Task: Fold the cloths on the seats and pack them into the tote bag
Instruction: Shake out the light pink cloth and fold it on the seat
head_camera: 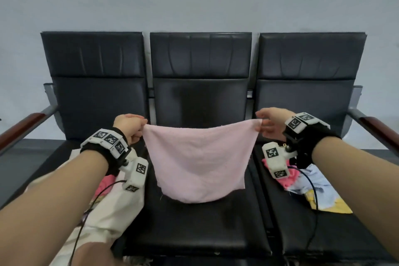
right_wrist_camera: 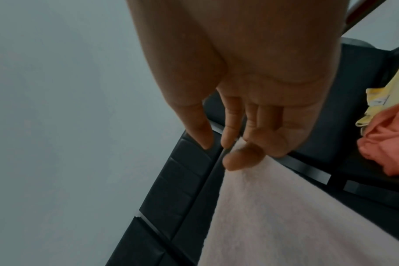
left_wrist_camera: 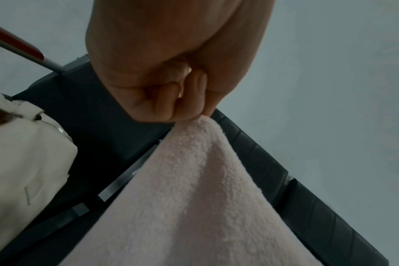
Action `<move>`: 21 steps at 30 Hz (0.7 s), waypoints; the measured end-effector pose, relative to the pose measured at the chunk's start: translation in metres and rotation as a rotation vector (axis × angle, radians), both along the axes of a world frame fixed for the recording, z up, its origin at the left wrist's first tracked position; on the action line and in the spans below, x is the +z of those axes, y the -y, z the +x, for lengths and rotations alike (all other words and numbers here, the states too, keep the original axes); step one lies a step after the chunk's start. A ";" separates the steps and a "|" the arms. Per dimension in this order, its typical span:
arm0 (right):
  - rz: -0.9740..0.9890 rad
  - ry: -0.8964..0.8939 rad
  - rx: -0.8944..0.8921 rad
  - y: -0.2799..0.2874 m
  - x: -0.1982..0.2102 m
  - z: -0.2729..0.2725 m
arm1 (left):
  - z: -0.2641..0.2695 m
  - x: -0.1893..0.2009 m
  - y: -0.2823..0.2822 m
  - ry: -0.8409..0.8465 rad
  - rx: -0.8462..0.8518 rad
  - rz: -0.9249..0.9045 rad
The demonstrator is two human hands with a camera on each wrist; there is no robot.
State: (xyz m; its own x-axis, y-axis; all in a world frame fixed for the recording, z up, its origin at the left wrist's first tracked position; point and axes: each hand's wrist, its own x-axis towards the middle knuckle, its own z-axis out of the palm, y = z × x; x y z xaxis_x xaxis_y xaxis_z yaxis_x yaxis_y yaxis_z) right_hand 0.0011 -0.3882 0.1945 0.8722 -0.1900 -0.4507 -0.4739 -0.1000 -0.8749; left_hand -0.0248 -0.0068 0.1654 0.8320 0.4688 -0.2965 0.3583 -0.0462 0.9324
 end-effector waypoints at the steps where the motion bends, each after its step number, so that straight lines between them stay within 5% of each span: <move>1: 0.008 0.039 -0.010 -0.004 0.001 0.008 | 0.008 0.000 0.000 0.027 0.019 -0.031; 6: 0.050 0.236 -0.076 -0.017 0.018 0.044 | 0.044 0.018 -0.003 0.197 0.074 -0.139; 12: 0.012 0.376 -0.169 -0.018 0.019 0.056 | 0.050 0.018 -0.010 0.329 0.048 -0.032; 21: -0.177 0.098 -0.106 -0.009 -0.133 0.006 | -0.001 -0.137 0.000 -0.036 -0.100 0.136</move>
